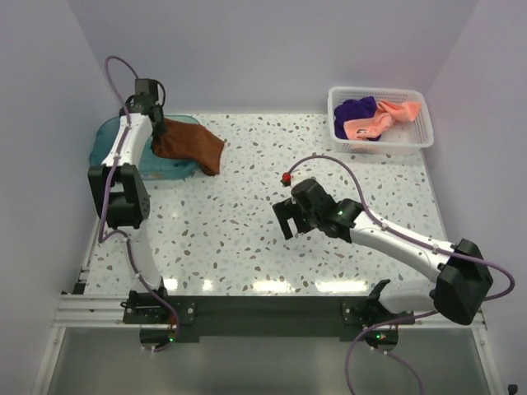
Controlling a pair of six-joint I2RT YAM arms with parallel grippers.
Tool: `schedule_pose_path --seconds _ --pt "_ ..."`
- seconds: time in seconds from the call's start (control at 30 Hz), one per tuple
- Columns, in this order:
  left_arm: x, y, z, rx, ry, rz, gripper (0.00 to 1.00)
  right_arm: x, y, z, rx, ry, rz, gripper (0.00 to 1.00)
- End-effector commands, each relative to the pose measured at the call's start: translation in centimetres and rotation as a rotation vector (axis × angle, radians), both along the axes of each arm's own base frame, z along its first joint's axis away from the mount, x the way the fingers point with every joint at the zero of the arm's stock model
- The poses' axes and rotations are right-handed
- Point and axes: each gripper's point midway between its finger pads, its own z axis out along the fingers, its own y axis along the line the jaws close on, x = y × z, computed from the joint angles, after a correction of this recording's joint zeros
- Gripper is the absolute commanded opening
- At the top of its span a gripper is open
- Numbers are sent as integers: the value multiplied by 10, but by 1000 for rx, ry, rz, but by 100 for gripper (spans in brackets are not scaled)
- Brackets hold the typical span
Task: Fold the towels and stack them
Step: Neatly place the folded towel into the bin
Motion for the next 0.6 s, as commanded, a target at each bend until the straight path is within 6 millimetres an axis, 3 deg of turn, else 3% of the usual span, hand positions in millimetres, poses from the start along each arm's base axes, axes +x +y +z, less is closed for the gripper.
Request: schedule_pose_path --seconds 0.0,0.13,0.57 --pt "9 29 14 85 -20 11 0 7 -2 0 -31 -10 -1 99" --pt "12 41 6 110 -4 17 0 8 0 -5 -48 11 5 99" --pt "20 86 6 153 -44 110 0 16 4 -7 -98 31 23 99"
